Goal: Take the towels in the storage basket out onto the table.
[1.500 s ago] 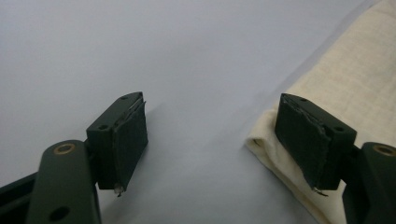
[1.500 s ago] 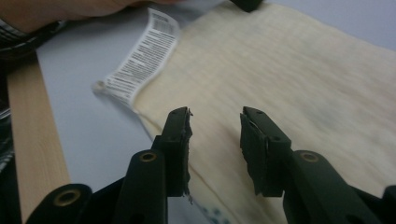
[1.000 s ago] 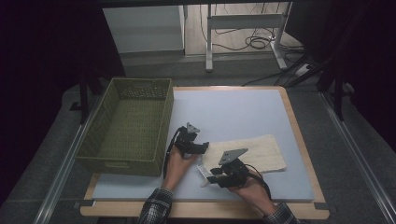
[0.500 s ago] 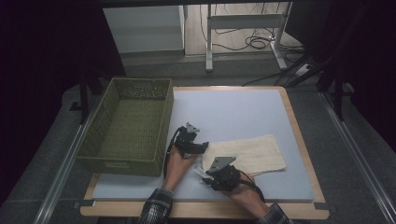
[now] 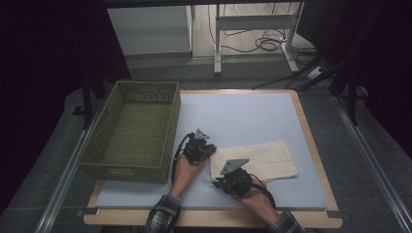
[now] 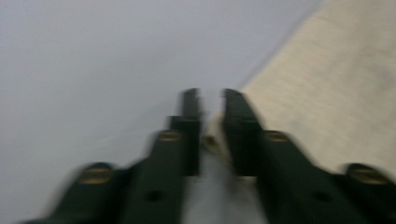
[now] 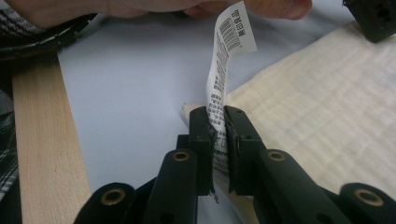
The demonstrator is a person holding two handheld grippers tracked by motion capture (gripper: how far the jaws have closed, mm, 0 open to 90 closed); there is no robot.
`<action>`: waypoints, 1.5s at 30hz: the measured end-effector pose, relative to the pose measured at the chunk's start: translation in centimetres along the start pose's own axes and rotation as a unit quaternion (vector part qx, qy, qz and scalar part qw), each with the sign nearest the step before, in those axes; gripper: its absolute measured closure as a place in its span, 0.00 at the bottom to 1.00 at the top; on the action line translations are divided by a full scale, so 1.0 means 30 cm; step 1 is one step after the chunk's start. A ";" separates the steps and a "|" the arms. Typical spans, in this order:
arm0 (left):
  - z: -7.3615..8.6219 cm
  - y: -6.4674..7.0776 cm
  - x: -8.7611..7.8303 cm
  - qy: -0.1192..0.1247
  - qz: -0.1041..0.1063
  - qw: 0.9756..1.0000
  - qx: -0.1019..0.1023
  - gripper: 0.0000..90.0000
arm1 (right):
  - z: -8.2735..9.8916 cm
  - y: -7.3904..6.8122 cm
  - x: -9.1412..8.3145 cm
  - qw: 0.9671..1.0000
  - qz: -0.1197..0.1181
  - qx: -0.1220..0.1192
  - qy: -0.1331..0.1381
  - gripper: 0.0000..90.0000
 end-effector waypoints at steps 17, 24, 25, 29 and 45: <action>-0.037 -0.006 -0.054 0.047 -0.012 0.999 -0.025 0.97 | -0.035 -0.003 -0.028 0.999 -0.004 0.008 0.038 0.92; -0.109 0.036 -0.033 0.053 -0.008 0.999 0.004 0.97 | -0.026 0.038 -0.105 0.997 0.009 0.026 0.065 0.92; -0.118 0.043 -0.026 0.053 -0.007 0.999 0.008 0.97 | -0.019 0.048 -0.117 0.997 0.013 0.029 0.067 0.92; -0.150 0.068 0.009 0.049 -0.002 0.999 0.017 0.97 | 0.010 0.084 -0.155 0.996 0.027 0.040 0.071 0.92; -0.239 0.160 0.178 0.040 0.030 0.997 0.066 0.96 | 0.154 0.200 -0.272 0.990 0.068 0.093 0.076 0.92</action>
Point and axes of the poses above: each handheld gripper's, and its own axes: x roughly forward along the jaws, z roughly out of its underside, y roughly to its right, the point moved 3 cm from there along x, roughly forward along the jaws, and after that the axes turned 9 degrees about z, right-handed, at the moved point
